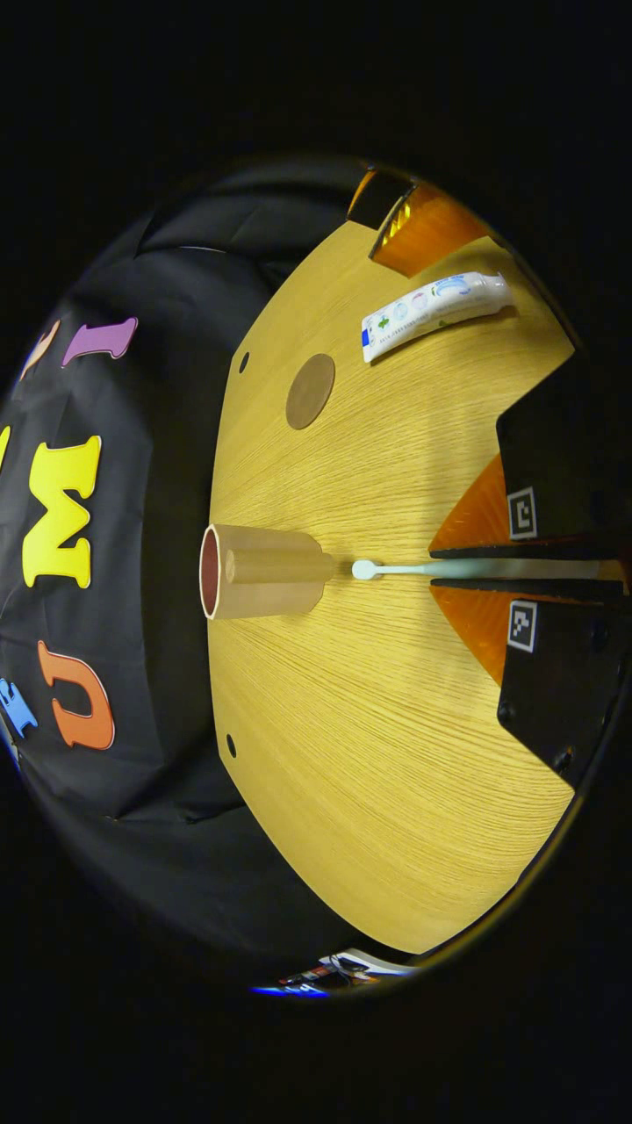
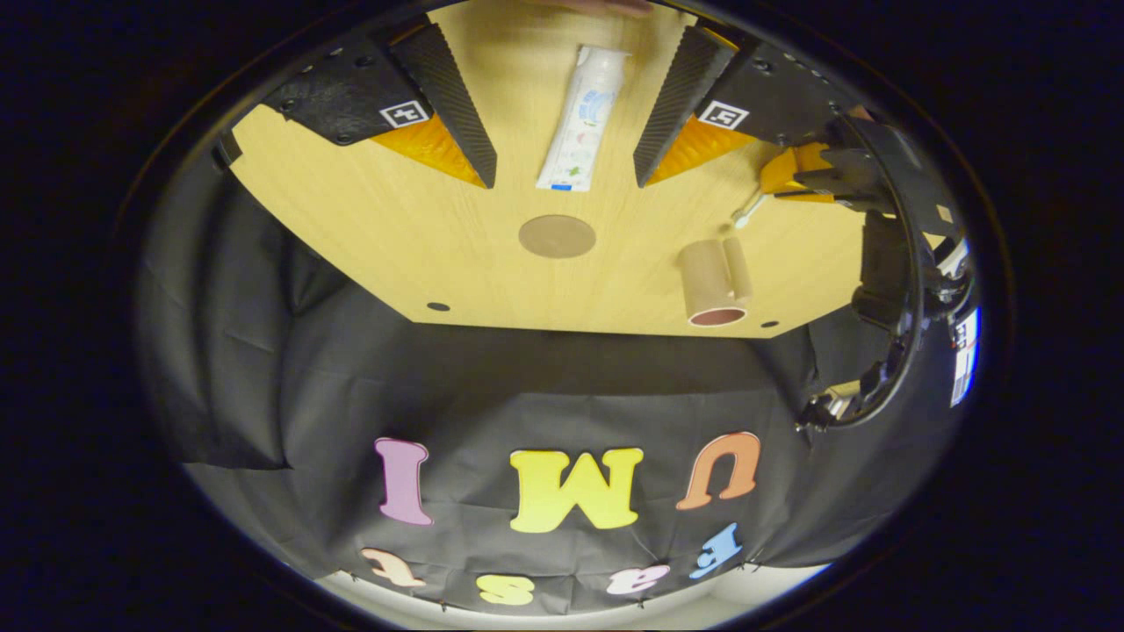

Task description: Put the toothbrush and toothpaste on the desktop into the cup, then pick up the cup and place it on the coaster on the desktop.

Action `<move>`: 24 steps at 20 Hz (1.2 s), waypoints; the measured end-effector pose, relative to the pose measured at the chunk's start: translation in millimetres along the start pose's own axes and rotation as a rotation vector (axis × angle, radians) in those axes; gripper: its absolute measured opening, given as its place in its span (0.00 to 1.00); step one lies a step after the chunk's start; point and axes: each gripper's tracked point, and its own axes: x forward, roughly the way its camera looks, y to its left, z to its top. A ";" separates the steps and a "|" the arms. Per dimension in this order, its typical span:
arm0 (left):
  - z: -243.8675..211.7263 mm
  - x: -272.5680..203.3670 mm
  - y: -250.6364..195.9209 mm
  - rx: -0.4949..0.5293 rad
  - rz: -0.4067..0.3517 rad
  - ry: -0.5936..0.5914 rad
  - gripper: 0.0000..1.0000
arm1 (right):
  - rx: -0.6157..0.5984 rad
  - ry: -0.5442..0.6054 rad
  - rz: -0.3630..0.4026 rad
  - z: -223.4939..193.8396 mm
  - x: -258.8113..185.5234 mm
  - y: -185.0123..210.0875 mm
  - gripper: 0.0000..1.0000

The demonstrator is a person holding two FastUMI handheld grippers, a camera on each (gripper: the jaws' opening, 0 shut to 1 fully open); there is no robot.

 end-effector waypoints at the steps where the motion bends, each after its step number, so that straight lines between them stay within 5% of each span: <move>1: -1.2 -0.1 0.0 0.009 -0.004 -0.001 0.19 | 0.002 0.013 0.005 -4.6 3.5 3.1 0.95; 2: -1.8 -0.7 0.3 0.022 -0.009 -0.004 0.12 | 0.001 0.027 0.003 -7.5 7.1 4.3 0.95; 8: -4.4 -3.0 1.1 0.018 -0.046 -0.010 0.11 | 0.015 0.139 -0.026 -31.7 31.5 11.8 0.92; 14: 7.4 -10.7 1.7 -0.003 -0.047 -0.035 0.11 | 0.076 0.253 -0.014 -48.4 44.4 11.7 0.62; 15: 20.6 -16.0 5.6 -0.001 -0.029 -0.071 0.11 | 0.091 0.257 0.000 -49.8 46.1 11.4 0.43; 16: 32.2 -20.3 10.4 -0.012 -0.016 -0.108 0.11 | 0.096 0.257 0.011 -48.9 46.1 11.6 0.43; 24: 130.7 -44.0 11.6 -0.087 -0.039 -0.339 0.11 | 0.064 0.015 0.103 -1.4 33.0 13.5 0.35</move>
